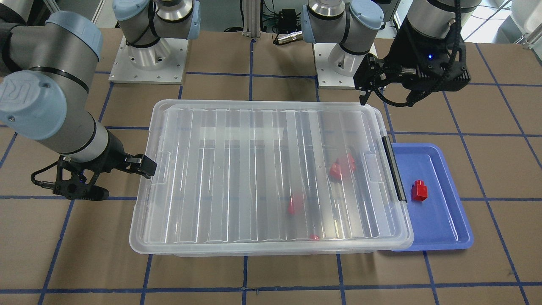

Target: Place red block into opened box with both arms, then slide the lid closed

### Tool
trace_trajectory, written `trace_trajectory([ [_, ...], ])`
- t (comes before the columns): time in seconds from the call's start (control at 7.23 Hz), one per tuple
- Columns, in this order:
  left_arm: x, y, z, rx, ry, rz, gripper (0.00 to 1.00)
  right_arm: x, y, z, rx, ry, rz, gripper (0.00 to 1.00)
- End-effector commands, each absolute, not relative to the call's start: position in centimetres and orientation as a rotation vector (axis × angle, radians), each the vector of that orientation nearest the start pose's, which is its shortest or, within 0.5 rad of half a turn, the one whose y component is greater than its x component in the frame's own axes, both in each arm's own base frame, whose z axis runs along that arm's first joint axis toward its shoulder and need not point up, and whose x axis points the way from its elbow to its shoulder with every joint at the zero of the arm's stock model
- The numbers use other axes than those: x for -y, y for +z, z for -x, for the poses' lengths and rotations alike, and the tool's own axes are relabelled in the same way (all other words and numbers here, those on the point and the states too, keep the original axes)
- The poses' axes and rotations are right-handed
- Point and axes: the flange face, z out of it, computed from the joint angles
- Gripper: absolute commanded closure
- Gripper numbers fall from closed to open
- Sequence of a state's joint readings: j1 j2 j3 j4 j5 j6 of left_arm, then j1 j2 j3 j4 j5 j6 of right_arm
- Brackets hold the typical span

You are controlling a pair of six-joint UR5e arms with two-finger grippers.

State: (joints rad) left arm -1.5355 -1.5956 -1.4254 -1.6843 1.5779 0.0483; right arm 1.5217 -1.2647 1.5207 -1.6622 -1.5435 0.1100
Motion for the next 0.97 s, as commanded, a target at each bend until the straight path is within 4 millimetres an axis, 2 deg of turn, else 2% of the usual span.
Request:
trace_trajectory([
  [0.0, 50.4, 54.3, 11.5, -3.137, -0.033, -0.022, 0.00, 59.9, 34.3, -10.7, -3.098, 0.285, -0.242, 0.00],
  [0.55, 50.5, 54.0, 11.2, -3.131, -0.026, -0.014, 0.00, 60.6, 34.3, -9.6, -3.114, 0.254, -0.133, 0.00],
  [0.69, 50.6, 53.6, 11.2, -3.132, -0.011, -0.017, 0.00, 60.8, 34.5, -8.7, -3.122, 0.245, -0.127, 0.00],
  [0.83, 50.7, 53.1, 11.1, -3.132, 0.003, -0.014, 0.00, 61.1, 34.8, -6.8, -3.153, 0.233, -0.149, 0.00],
])
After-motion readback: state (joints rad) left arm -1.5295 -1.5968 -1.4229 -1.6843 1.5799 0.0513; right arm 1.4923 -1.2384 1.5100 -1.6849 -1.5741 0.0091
